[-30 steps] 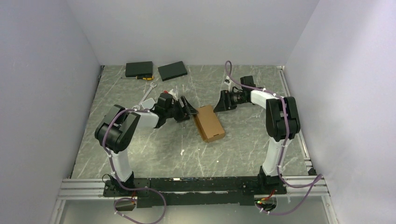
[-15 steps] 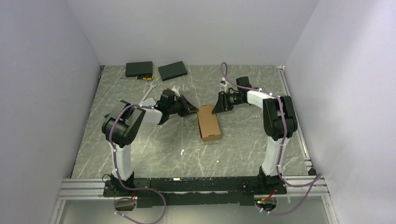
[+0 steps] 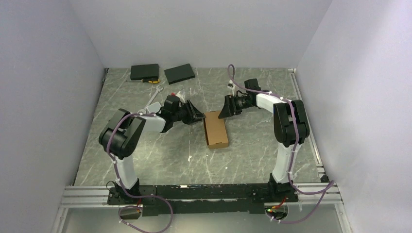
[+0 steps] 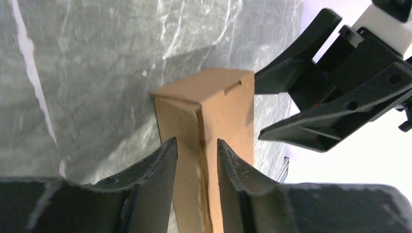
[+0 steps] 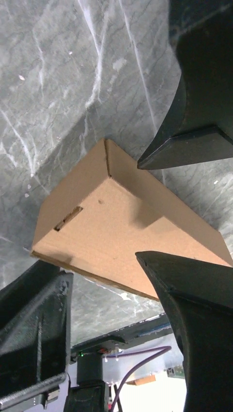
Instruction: Fold the paper box
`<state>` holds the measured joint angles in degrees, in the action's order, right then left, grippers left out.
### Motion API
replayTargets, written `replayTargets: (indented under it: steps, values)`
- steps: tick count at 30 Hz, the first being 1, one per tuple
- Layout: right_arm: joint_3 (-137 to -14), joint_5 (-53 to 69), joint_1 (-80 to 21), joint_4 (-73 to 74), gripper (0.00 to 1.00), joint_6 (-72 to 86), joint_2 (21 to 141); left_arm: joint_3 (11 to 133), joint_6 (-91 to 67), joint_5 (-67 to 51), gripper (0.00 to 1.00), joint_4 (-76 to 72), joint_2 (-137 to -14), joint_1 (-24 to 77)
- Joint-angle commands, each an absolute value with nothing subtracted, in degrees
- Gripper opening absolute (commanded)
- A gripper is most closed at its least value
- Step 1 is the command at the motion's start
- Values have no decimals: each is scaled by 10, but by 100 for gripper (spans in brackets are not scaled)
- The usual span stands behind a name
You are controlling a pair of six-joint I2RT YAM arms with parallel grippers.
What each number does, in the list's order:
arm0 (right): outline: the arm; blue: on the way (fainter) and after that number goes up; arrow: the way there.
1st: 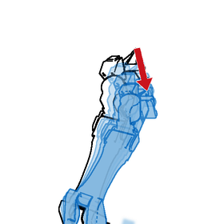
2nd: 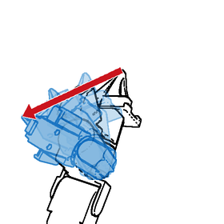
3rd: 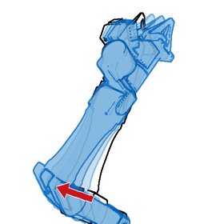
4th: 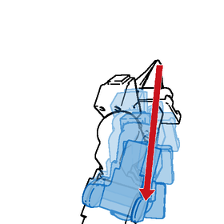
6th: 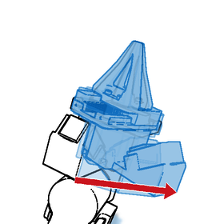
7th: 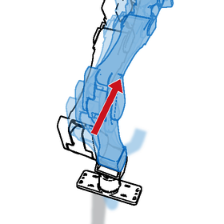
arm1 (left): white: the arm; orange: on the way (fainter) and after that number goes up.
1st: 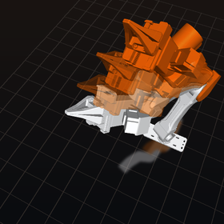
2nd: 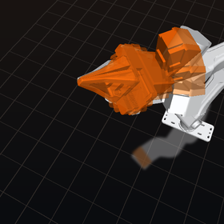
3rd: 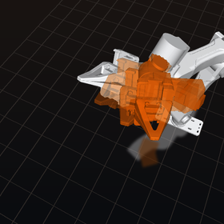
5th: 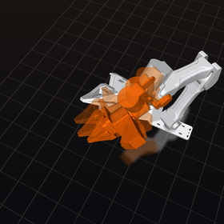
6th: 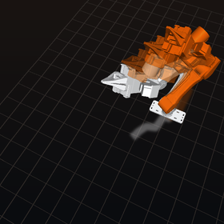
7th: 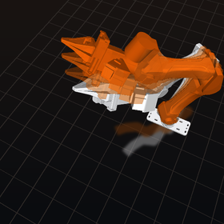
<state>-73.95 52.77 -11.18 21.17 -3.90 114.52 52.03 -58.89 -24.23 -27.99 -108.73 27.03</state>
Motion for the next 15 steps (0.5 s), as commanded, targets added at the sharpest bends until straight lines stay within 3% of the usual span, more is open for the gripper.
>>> replayTargets:
  steps: [1, 6, 15]
  values:
    - [-735, 532, -105, 212, 69, -72, 1077, 496, -535, -219, 46, -253, -996, 276]
    - [-707, 536, -102, 213, 74, -83, 1031, 463, -492, -199, 60, -214, -918, 276]
    - [-581, 570, -101, 205, 71, -68, 970, 370, -473, -165, 69, -175, -794, 332]
